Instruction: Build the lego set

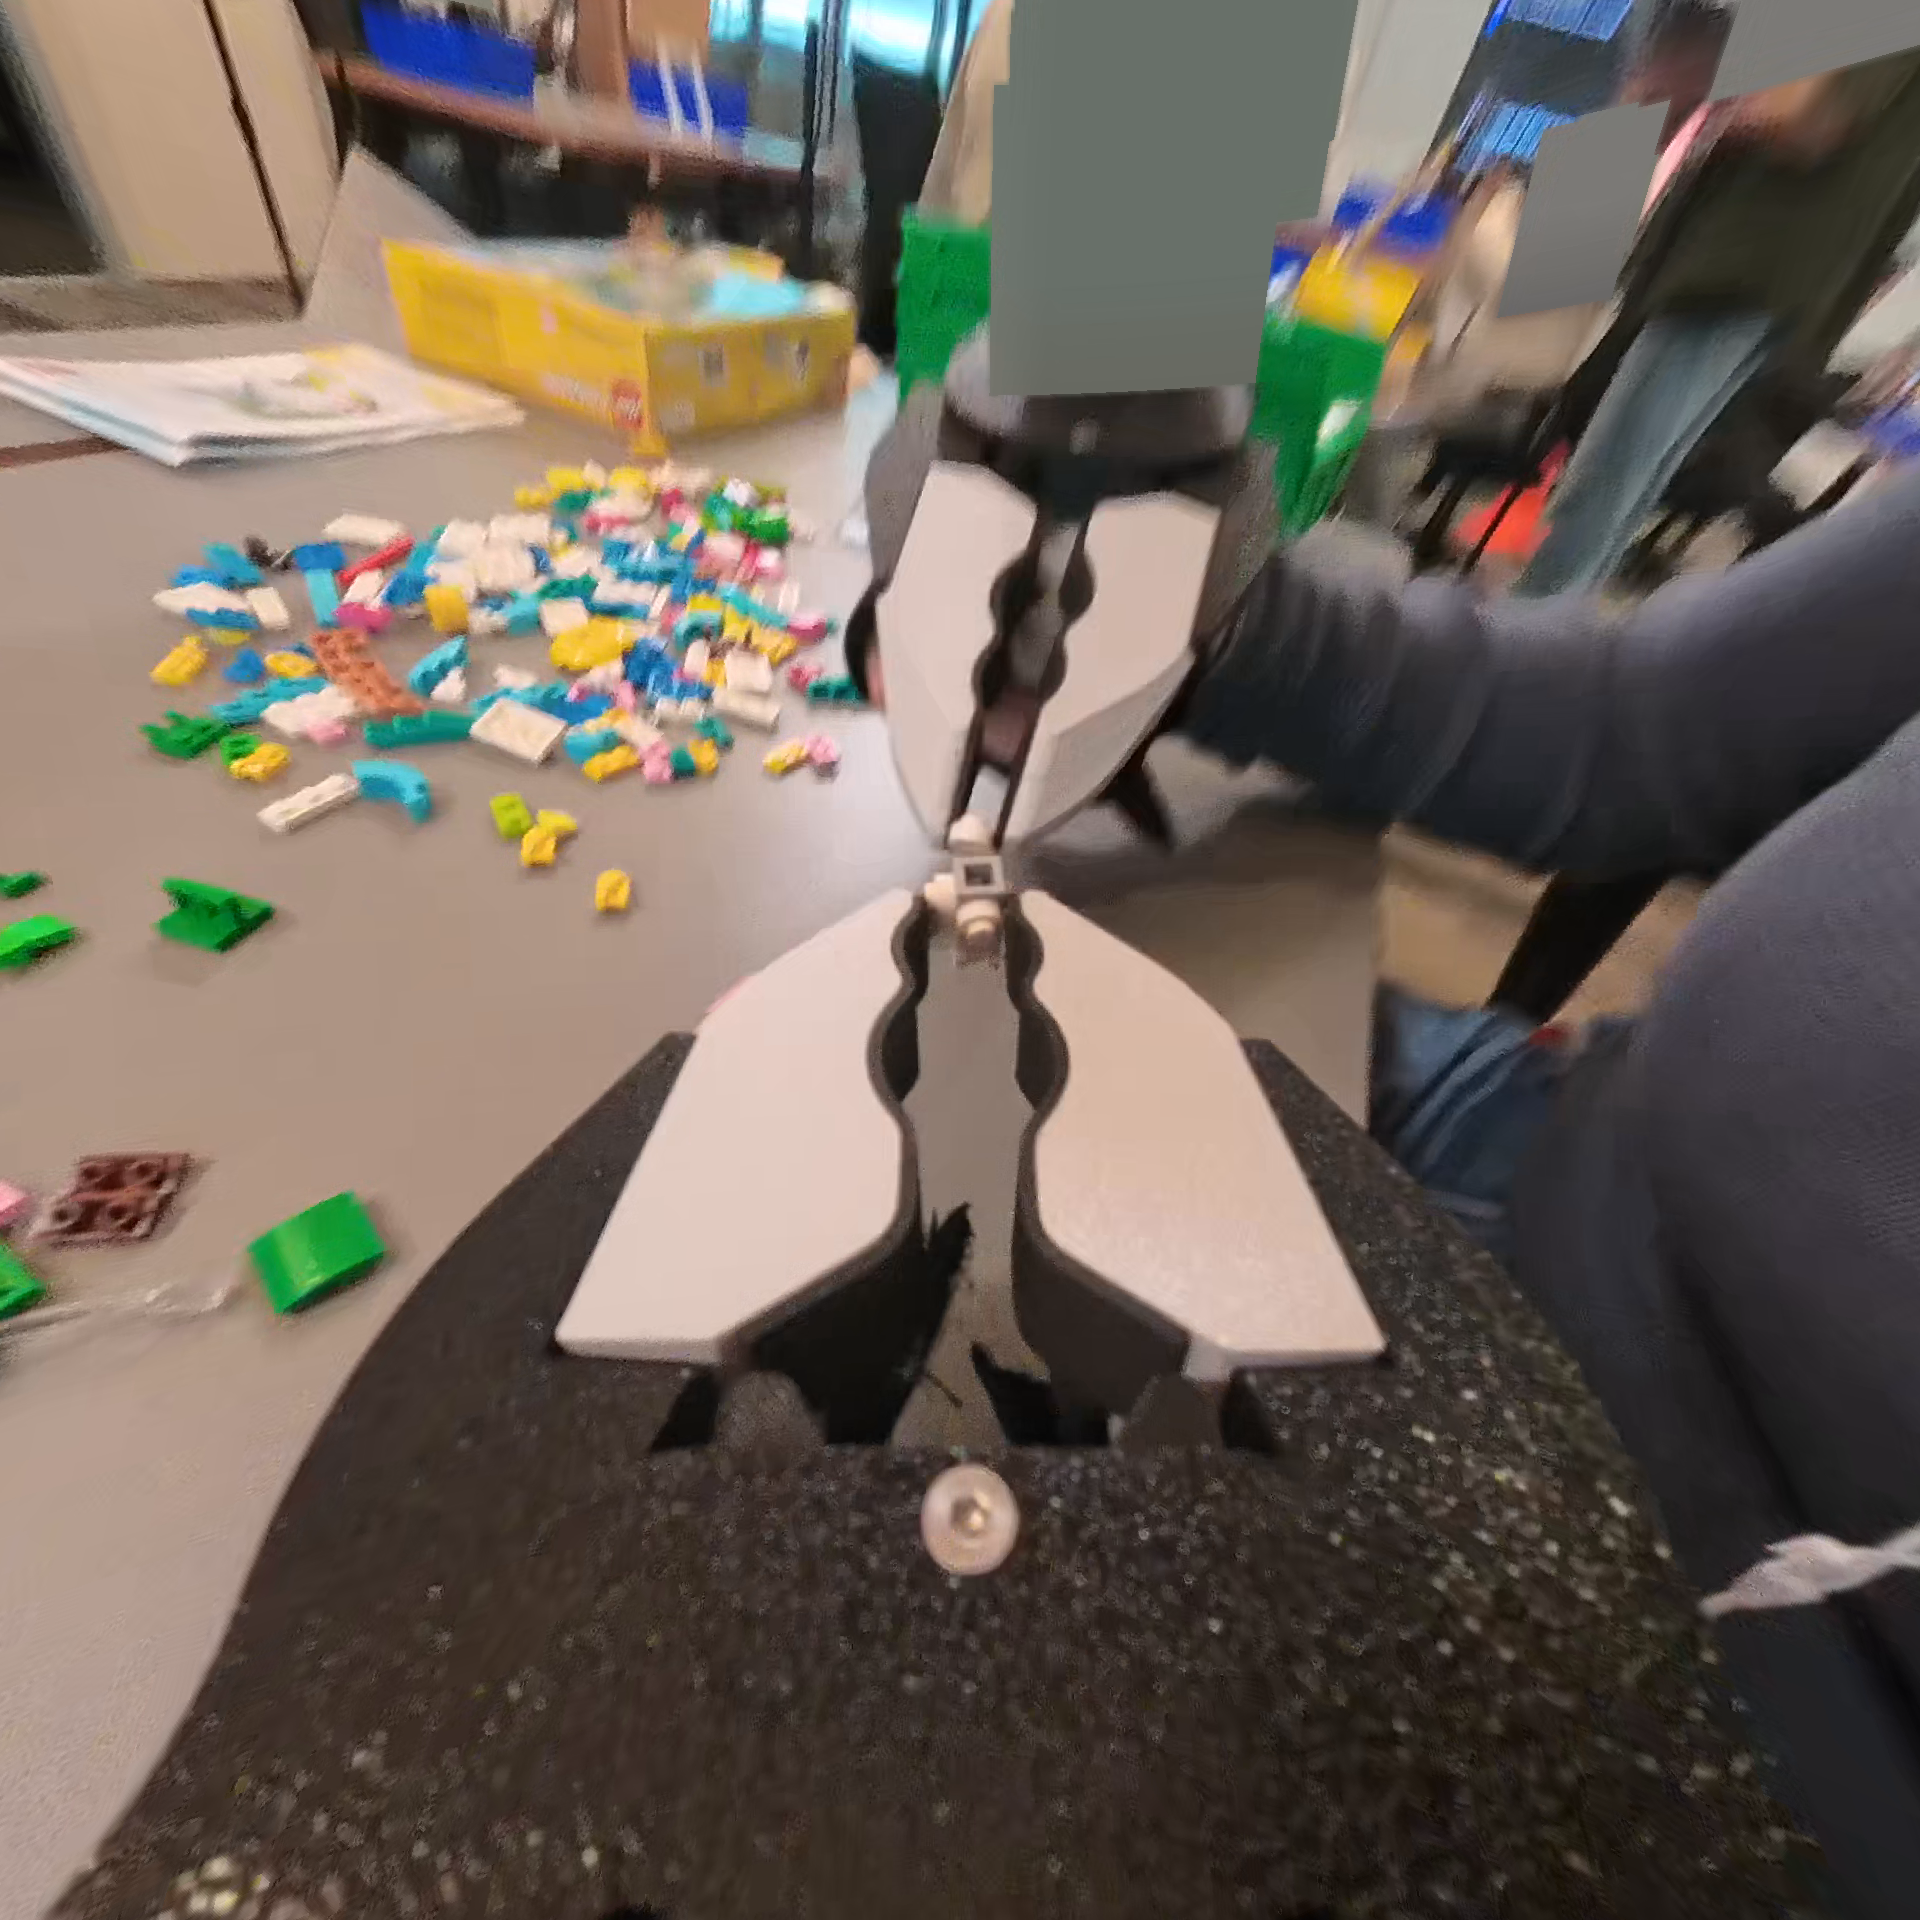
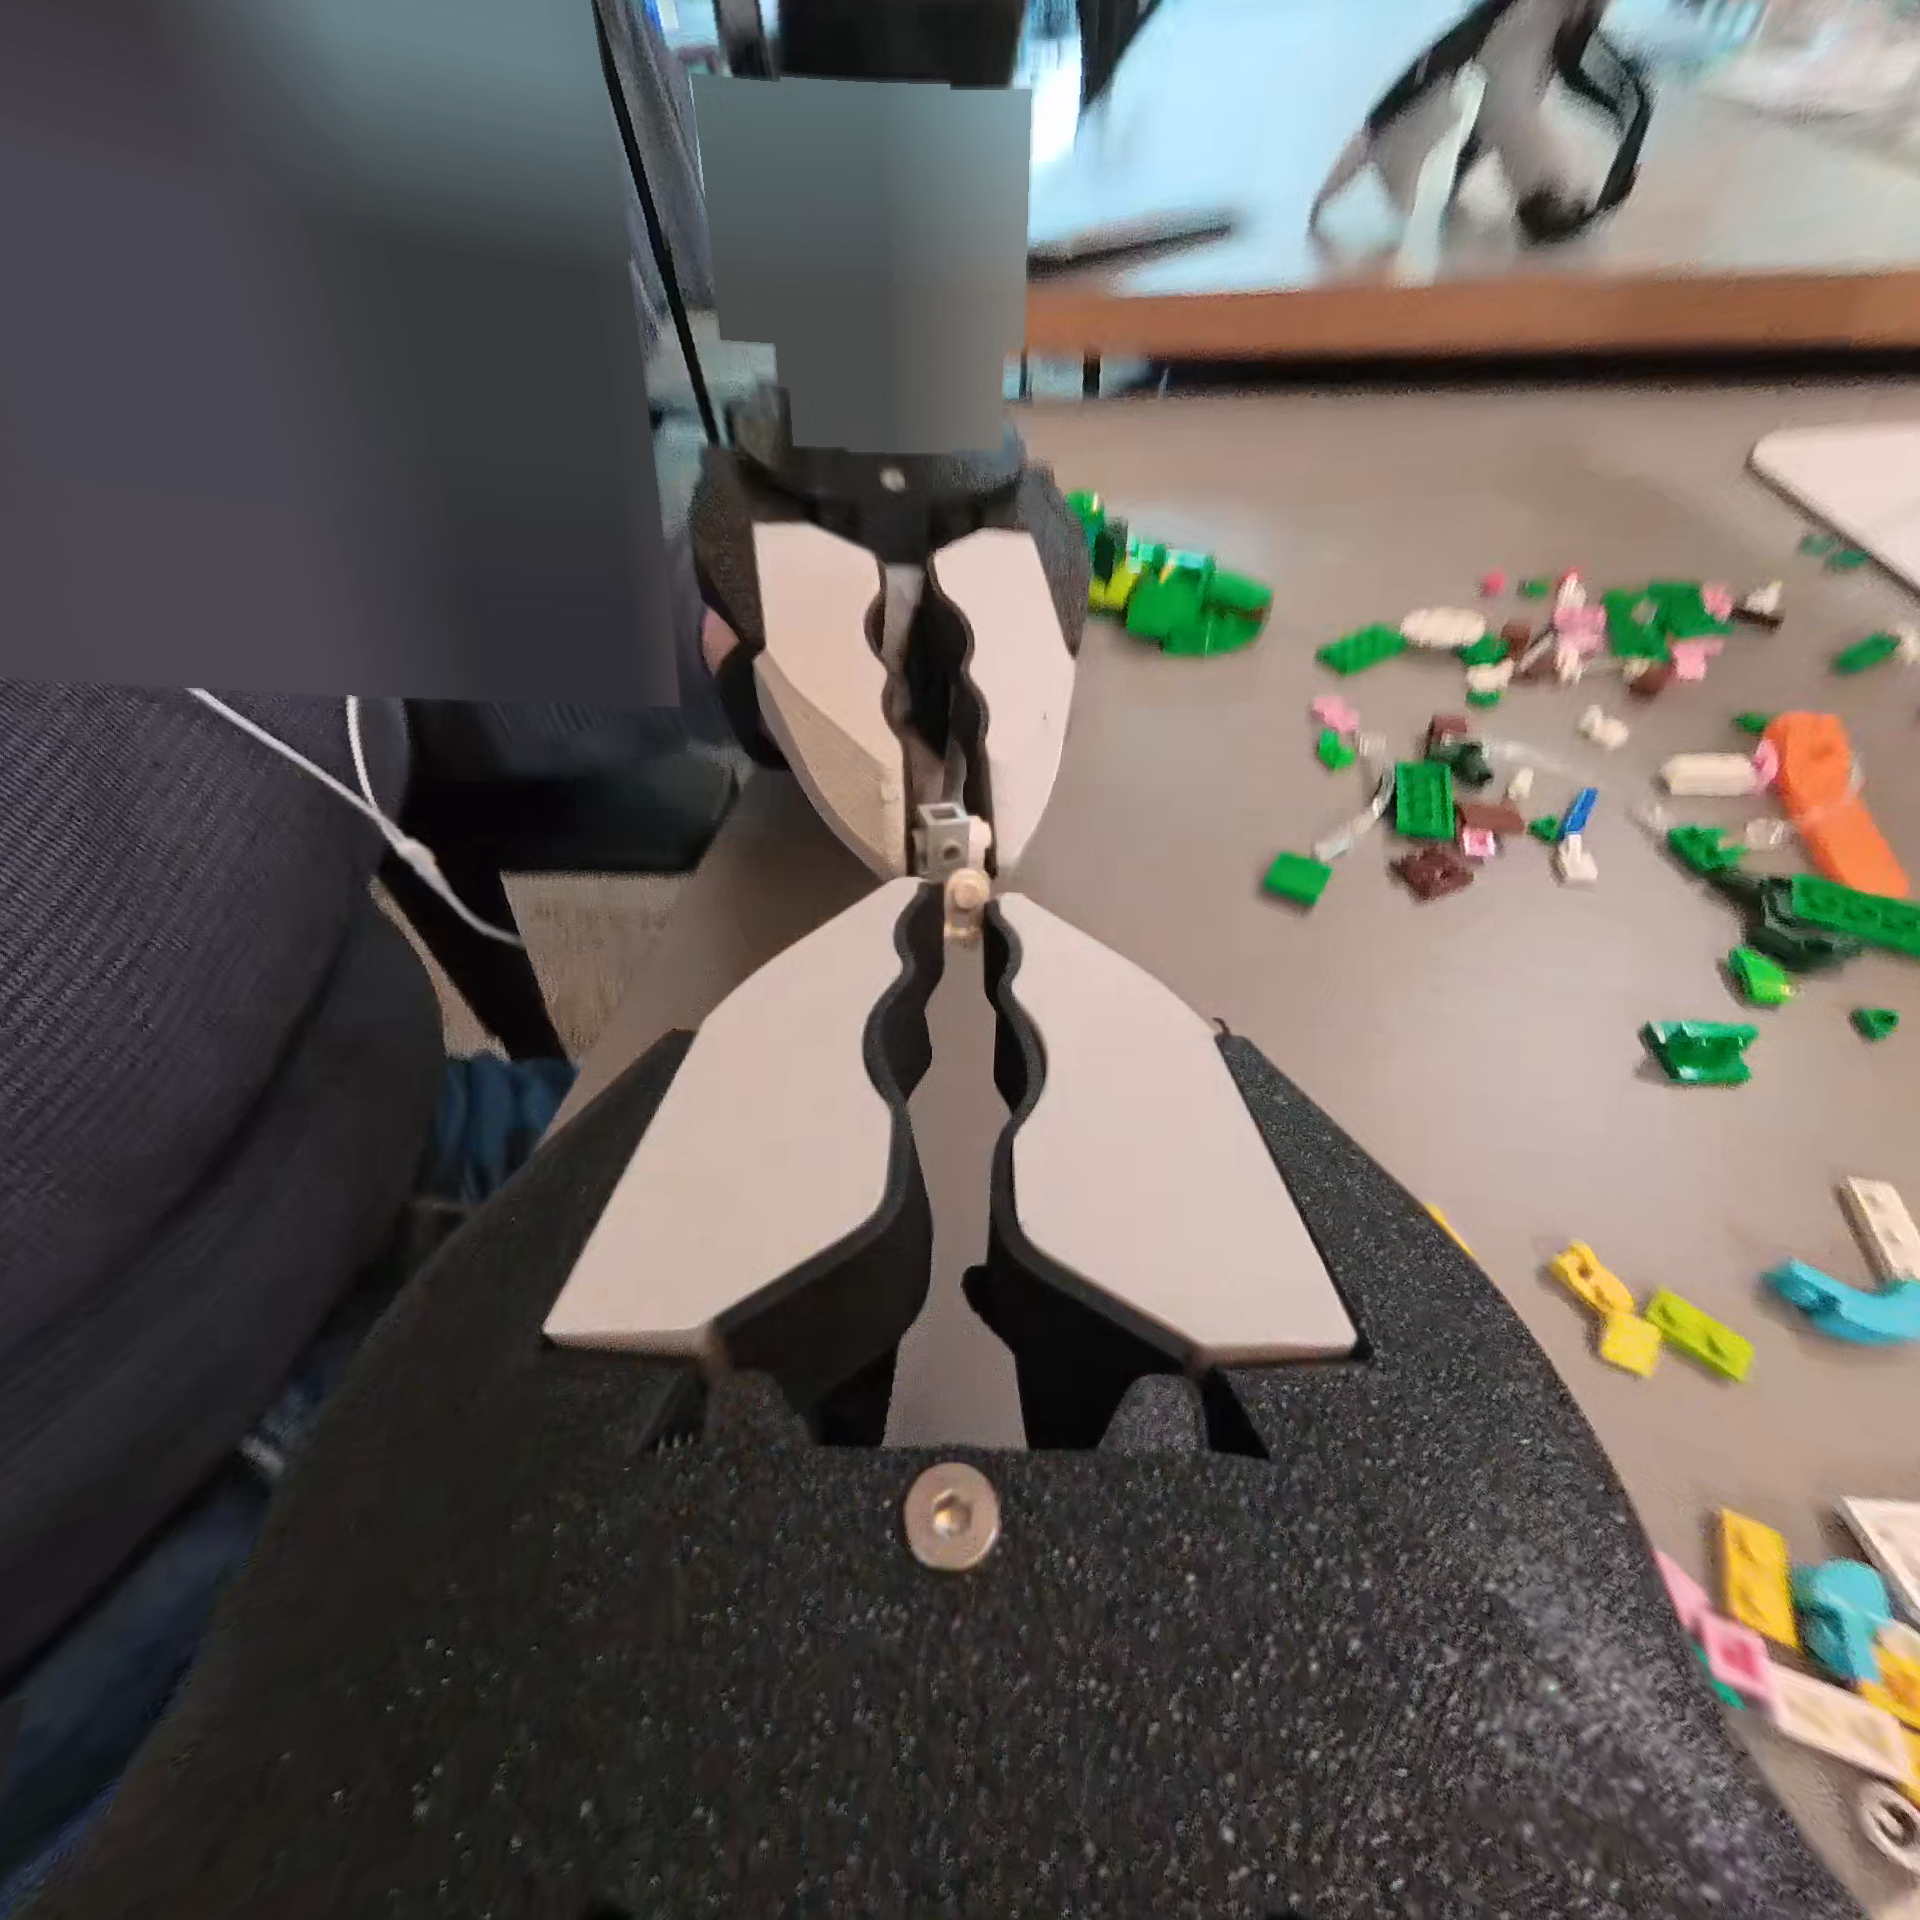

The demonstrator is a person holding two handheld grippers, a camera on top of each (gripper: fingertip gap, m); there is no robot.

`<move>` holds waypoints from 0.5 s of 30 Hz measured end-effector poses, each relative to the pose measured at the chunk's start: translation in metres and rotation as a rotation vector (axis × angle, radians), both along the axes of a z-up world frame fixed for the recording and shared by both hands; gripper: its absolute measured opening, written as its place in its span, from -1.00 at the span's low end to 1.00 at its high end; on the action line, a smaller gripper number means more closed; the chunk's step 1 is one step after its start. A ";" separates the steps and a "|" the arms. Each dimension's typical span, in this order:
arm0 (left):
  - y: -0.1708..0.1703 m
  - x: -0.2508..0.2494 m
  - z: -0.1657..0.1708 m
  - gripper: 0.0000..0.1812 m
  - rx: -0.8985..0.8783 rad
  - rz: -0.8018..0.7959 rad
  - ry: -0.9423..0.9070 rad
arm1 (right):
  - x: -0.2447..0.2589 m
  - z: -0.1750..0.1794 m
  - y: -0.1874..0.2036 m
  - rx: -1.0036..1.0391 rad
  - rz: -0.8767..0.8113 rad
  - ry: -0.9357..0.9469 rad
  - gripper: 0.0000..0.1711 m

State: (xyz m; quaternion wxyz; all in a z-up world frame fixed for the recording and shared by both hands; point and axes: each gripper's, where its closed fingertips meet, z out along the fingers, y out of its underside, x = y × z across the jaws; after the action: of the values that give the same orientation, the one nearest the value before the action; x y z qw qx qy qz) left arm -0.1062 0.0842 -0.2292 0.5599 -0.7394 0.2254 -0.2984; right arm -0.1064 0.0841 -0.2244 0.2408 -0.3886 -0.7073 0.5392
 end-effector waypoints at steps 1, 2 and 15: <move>-0.001 0.000 0.006 -0.85 0.007 -0.014 -0.065 | -0.001 0.003 -0.001 -0.029 0.003 0.042 -0.92; -0.002 0.000 0.010 -0.85 0.012 -0.023 -0.107 | 0.000 0.005 -0.004 -0.053 0.013 0.075 -0.92; -0.009 0.003 0.020 -0.86 0.050 -0.088 -0.189 | -0.003 0.020 -0.015 -0.219 0.020 0.225 -0.92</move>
State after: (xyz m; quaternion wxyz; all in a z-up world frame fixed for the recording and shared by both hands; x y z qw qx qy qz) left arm -0.1031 0.0754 -0.2095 0.5834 -0.6830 0.2114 -0.3852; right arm -0.1097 0.0696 -0.2048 0.2692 -0.3426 -0.6169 0.6555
